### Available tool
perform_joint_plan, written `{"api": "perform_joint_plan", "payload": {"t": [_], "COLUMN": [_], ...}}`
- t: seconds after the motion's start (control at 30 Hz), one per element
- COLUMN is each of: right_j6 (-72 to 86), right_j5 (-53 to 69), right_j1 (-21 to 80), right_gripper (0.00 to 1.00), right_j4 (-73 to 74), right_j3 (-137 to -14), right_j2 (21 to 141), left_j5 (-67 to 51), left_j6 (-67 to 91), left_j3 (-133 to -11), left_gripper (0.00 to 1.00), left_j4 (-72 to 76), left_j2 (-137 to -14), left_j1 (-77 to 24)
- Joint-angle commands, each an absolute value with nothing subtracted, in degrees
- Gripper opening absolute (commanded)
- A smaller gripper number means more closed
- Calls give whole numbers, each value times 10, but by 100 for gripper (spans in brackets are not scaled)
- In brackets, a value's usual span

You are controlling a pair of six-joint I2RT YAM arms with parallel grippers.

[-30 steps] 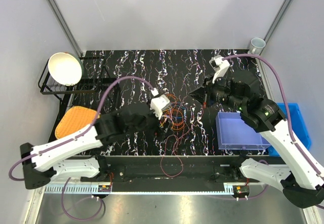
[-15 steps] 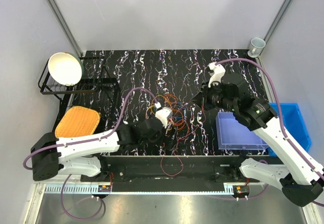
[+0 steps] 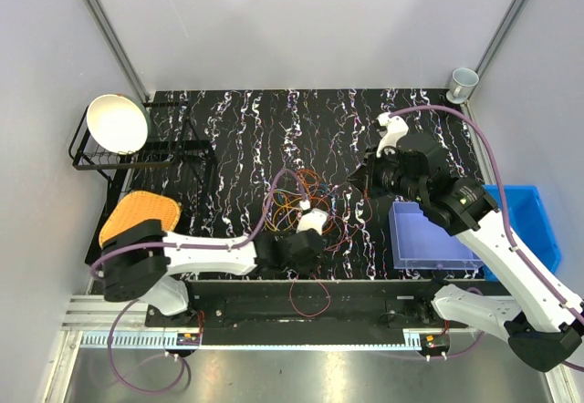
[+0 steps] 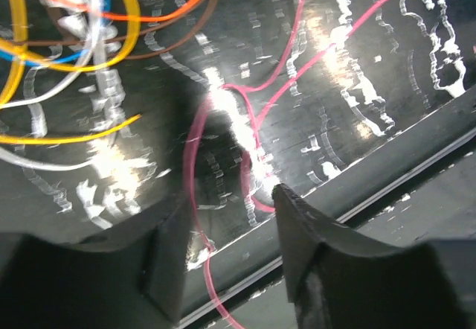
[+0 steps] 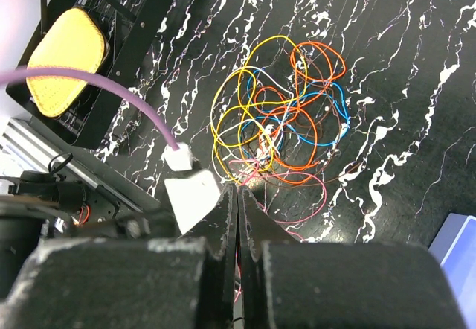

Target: Untangle the cables

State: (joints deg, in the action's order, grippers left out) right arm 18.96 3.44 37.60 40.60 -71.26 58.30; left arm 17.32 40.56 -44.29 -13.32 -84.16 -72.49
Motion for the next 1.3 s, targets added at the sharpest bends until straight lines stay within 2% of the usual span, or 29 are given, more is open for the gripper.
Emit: {"api": "perform_joint_plan", "payload": {"t": [0.0,0.03,0.23,0.27,0.33,0.37,0.4,0.73,0.97,1.27], "right_j6": [197,198,197,198,197,198,198,209,201,177], "right_j5": [11,11,8,7,5,4,3,-60,-140,-252], "right_j1": [380,379,380,379,379,380,379,380,379,379], "right_gripper": [0,0,0,0,0,0,0,0,0,0], "right_j4": [406,407,412,412,412,413,413,439,487,519], "right_j3": [-711,-710,-707,-707,-706,-706,-706,-764,-923,-1035], "right_j2": [573,572,563,562,560,559,559,566,584,577], "left_j5": [211,214,226,227,231,234,238,245,222,166], "left_j6": [410,411,410,410,410,409,410,360,264,160], "left_j3": [-497,-500,-519,-520,-527,-530,-533,-624,-829,-1073], "left_gripper": [44,40,34,25,14,4,0,0,0,0], "left_j4": [-107,-107,-111,-110,-111,-112,-113,-194,-274,-308], "left_j2": [-877,-888,-924,-928,-943,-947,-950,-931,-913,-1006], "left_j1": [-740,-744,-744,-744,-745,-745,-745,-747,-747,-748]}}
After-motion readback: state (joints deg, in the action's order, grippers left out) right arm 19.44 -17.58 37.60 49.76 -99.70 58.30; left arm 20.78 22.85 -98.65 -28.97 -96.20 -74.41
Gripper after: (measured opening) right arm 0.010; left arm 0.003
